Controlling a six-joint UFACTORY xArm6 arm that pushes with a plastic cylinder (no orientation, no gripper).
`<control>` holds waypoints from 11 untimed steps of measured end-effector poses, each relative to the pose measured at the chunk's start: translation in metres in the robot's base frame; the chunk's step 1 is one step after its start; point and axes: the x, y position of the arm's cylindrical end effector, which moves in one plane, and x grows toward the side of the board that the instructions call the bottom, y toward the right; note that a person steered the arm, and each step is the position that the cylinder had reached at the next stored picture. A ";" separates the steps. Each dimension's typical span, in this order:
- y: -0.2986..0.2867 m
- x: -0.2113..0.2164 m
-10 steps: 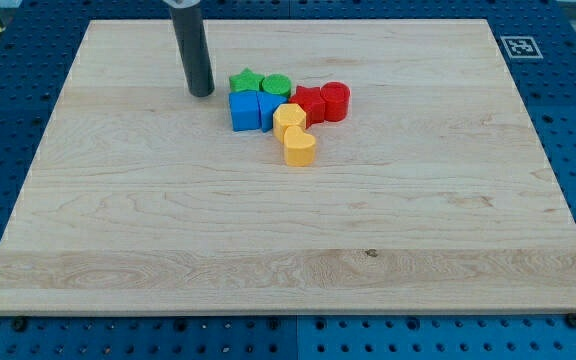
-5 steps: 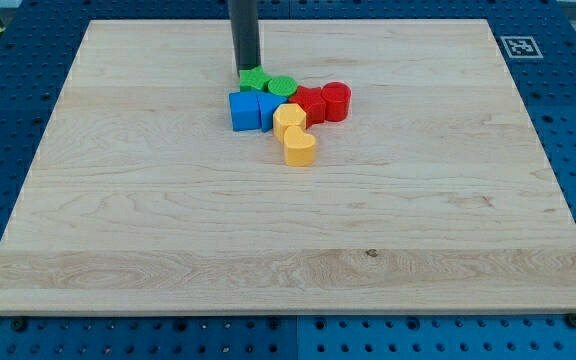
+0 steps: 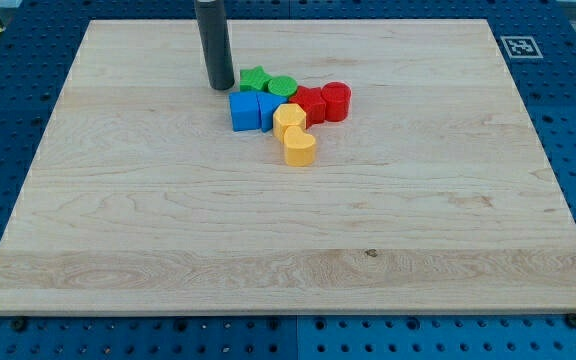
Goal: Slide the green star above the green circle
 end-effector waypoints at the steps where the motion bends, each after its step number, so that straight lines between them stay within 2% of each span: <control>1: 0.009 0.000; 4: 0.041 0.000; 6: 0.054 -0.029; 7: 0.088 -0.047; 8: 0.119 -0.047; 9: 0.125 -0.041; 11: 0.125 0.017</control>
